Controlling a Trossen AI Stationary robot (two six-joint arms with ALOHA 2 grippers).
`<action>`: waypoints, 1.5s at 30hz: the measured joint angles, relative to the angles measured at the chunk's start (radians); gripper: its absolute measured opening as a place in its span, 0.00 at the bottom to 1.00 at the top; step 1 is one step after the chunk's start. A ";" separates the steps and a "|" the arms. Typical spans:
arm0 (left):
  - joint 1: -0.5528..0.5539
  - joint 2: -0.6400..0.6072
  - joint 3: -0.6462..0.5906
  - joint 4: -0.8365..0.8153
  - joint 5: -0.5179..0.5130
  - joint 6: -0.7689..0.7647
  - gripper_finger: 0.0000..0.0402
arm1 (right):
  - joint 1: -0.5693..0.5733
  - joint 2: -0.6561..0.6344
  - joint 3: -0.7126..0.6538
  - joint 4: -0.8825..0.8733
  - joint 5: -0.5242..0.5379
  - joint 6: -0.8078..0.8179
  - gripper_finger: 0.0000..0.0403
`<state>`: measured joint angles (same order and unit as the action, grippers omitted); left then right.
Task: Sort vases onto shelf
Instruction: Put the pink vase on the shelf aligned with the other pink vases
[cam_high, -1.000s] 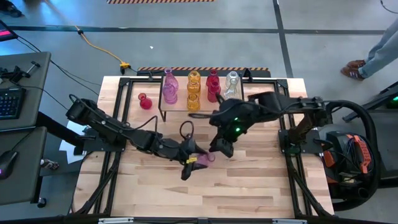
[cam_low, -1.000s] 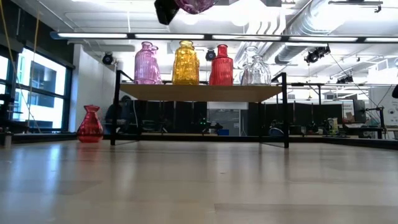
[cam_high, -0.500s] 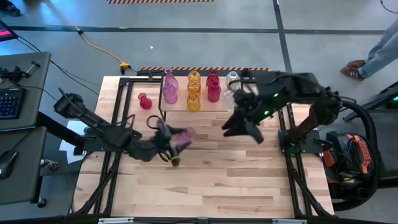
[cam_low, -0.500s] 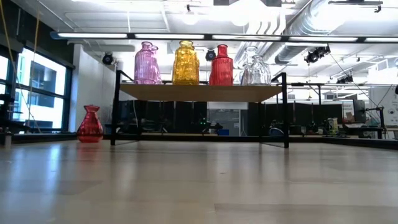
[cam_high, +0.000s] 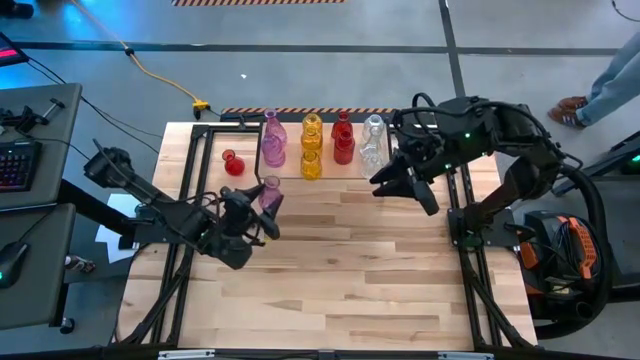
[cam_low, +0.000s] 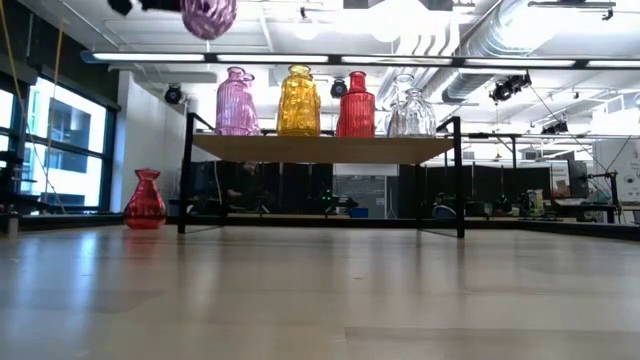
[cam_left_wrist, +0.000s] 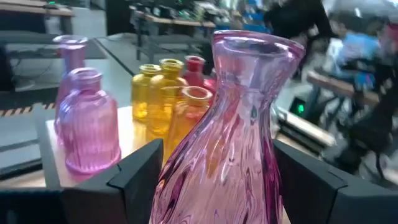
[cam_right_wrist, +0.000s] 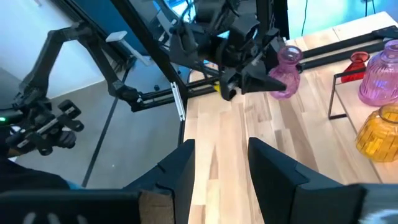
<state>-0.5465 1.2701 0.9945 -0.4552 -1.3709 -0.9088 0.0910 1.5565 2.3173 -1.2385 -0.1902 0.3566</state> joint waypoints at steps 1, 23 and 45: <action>0.004 0.000 -0.015 0.005 -0.016 -0.034 0.63 | 0.000 -0.002 0.000 0.000 0.000 0.000 0.32; 0.090 0.101 -0.213 0.272 -0.180 -0.083 0.63 | 0.000 -0.003 0.000 -0.031 0.003 -0.092 0.32; 0.249 0.222 -0.210 0.219 -0.201 -0.200 0.63 | 0.000 -0.002 0.000 -0.030 0.026 -0.109 0.32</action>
<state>-0.2978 1.4921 0.7841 -0.2363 -1.5723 -1.1087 0.0914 1.5543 2.3173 -1.2686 -0.1646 0.2478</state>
